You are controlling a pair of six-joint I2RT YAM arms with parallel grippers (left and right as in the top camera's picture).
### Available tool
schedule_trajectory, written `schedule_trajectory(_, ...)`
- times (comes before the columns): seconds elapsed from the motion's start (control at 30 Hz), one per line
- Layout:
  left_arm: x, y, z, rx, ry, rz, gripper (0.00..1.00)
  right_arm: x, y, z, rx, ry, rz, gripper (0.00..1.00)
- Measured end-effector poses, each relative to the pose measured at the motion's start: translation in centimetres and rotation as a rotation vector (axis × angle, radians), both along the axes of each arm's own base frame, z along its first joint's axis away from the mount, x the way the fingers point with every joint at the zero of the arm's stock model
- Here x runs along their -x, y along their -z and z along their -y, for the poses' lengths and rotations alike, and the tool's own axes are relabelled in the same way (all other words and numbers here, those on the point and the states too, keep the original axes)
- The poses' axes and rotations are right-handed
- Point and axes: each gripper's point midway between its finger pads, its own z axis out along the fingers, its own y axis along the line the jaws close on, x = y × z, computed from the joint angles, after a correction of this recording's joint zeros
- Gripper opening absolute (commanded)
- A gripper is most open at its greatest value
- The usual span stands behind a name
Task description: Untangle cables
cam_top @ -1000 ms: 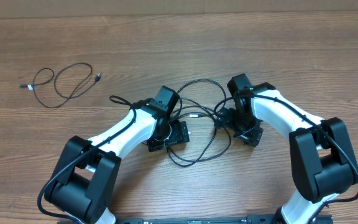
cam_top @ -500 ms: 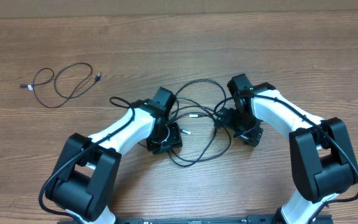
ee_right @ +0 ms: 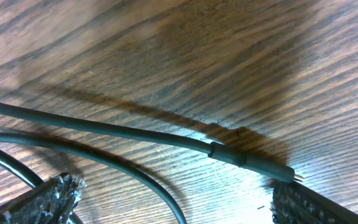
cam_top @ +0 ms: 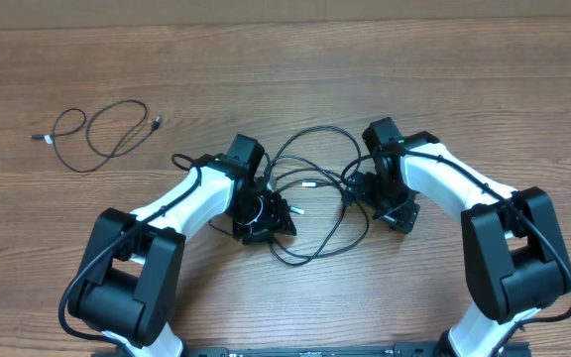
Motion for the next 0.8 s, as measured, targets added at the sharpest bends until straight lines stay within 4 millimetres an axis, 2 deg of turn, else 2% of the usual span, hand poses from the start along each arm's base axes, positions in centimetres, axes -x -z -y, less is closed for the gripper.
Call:
schedule_trajectory(0.2,-0.9,-0.1,0.5,0.029,0.034,0.063,0.49,0.0,0.0,0.0,0.000,0.000,0.001,1.00)
schedule_trajectory(0.37,-2.0,-0.1,1.0,0.045,0.050,0.125,0.42,0.0,0.0,0.0,0.000,-0.001,0.000,1.00)
schedule_trajectory(0.53,-1.6,0.1,1.9,0.038,0.086,0.142,0.37,0.0,0.0,0.0,0.000,0.000,0.000,1.00)
schedule_trajectory(0.6,-1.5,0.1,2.0,0.037,0.091,0.146,0.39,0.0,0.0,0.0,0.000,0.000,0.001,1.00)
schedule_trajectory(0.7,-1.7,0.3,1.8,0.016,0.092,0.158,0.53,0.0,0.0,0.0,0.000,0.000,0.001,1.00)
schedule_trajectory(0.8,-1.9,0.6,1.4,-0.009,0.089,0.166,0.57,0.0,0.0,0.0,0.000,0.000,0.000,1.00)
